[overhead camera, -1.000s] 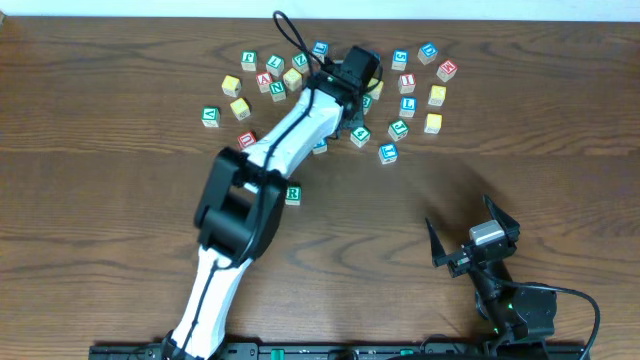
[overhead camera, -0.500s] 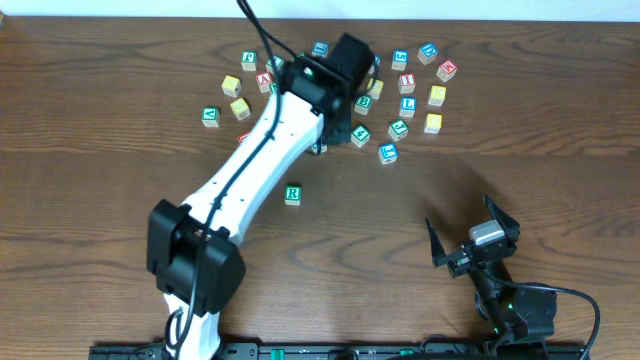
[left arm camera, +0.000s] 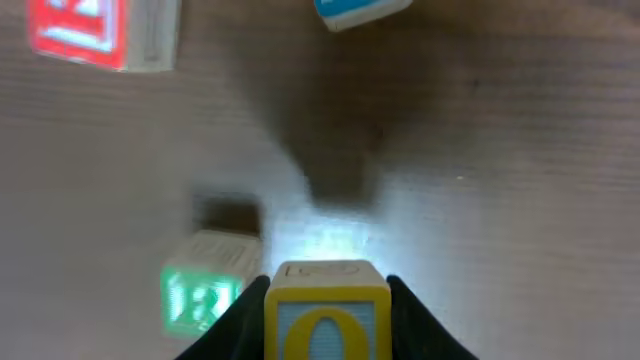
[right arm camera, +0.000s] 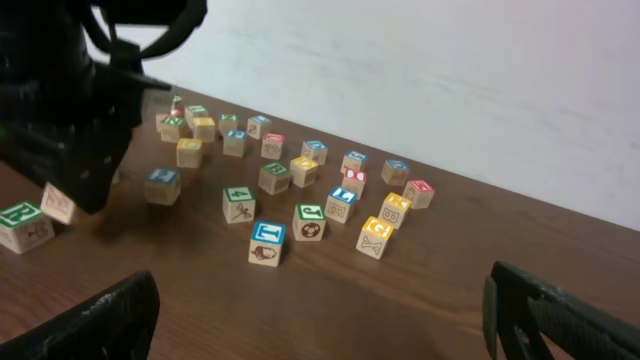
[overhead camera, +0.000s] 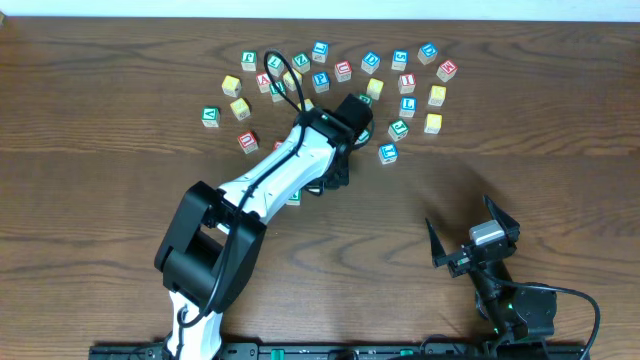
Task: Spell out ROBOT
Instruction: 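Place the O block to the right of the R block, then move the left gripper over the green B block, then grasp the green B block with the left gripper and lift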
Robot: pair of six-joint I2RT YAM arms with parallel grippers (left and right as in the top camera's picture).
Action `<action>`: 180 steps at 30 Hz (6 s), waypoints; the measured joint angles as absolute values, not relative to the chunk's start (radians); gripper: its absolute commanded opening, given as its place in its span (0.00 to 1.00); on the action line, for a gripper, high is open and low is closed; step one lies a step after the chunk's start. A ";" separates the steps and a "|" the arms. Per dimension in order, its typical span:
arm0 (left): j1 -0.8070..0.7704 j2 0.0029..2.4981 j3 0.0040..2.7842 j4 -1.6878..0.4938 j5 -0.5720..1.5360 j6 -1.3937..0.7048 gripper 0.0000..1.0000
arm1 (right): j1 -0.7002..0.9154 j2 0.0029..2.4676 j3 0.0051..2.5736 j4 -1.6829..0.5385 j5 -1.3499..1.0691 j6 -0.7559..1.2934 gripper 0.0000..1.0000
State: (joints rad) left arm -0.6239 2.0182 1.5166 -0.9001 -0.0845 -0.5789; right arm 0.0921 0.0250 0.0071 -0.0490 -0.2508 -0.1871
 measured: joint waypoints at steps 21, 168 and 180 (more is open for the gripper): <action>-0.624 2.018 1.382 -0.782 -0.055 -0.625 0.23 | 0.092 0.025 0.007 -0.049 -0.251 -0.187 0.99; -0.556 2.463 2.077 -0.516 -0.036 -0.205 0.66 | 0.092 0.025 0.007 -0.049 -0.251 -0.187 0.99; -0.557 2.481 2.077 -0.515 -0.040 -0.203 0.53 | 0.092 0.025 0.007 -0.049 -0.251 -0.187 0.99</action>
